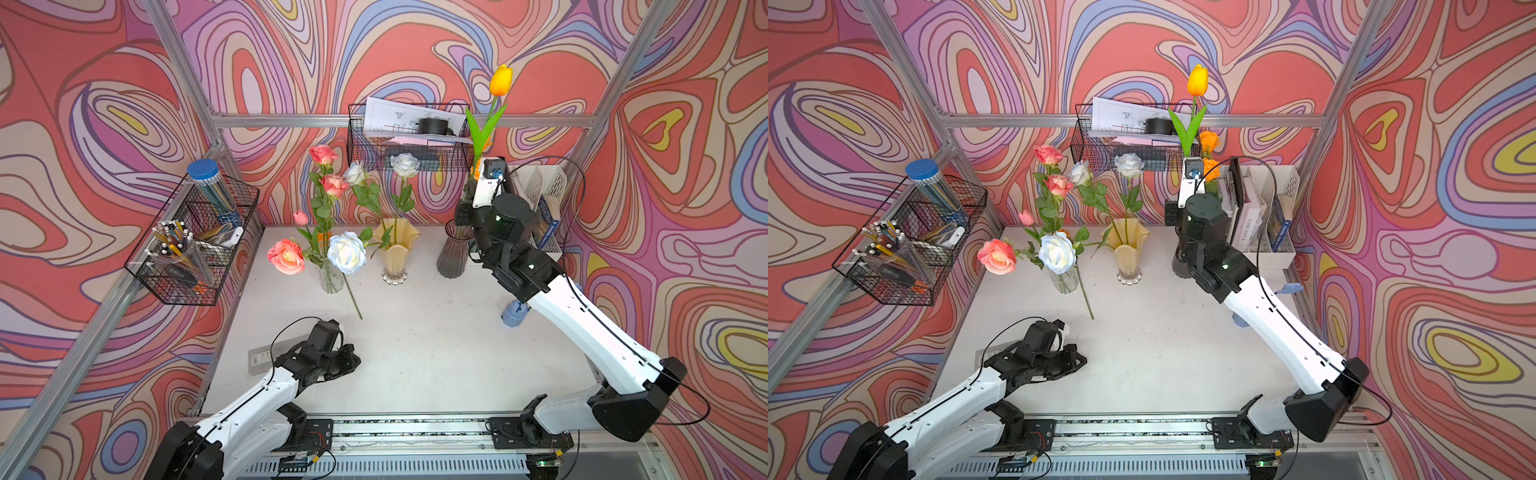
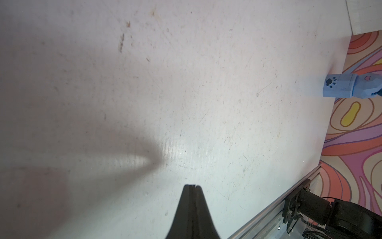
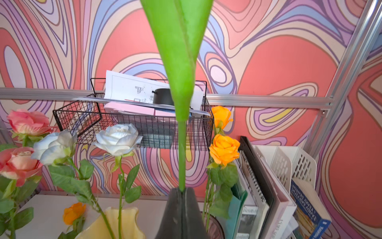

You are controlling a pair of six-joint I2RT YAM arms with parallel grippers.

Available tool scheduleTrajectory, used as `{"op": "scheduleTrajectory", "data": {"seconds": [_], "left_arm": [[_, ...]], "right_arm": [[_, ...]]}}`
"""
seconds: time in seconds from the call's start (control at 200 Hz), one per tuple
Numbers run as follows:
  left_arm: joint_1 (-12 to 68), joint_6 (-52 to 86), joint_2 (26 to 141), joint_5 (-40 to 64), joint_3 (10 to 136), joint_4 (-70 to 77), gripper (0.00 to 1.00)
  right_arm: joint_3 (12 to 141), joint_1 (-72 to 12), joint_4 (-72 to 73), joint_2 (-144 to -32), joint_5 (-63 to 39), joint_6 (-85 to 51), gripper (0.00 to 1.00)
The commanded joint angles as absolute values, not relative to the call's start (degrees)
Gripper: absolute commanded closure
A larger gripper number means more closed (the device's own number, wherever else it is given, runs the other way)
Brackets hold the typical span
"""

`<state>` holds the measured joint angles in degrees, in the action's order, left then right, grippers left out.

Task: Arrange the flowers in different vases according to their colors
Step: Insert the flower into the vase.

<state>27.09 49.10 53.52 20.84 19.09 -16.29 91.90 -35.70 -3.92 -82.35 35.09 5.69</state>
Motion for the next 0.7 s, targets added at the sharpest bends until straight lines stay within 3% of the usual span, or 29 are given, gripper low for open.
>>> {"op": "scheduleTrajectory", "data": {"seconds": [0.0,0.696], "left_arm": [[27.3,48.6,54.3,21.1,19.6,-15.6,1.0],[27.3,46.3,55.6,23.7,20.3,-10.7,1.0]], "right_arm": [[91.2,-34.6,6.7,-84.6,35.5,12.2,1.0],[86.8,-21.5,16.1,-97.7,28.2,4.0,1.0]]}}
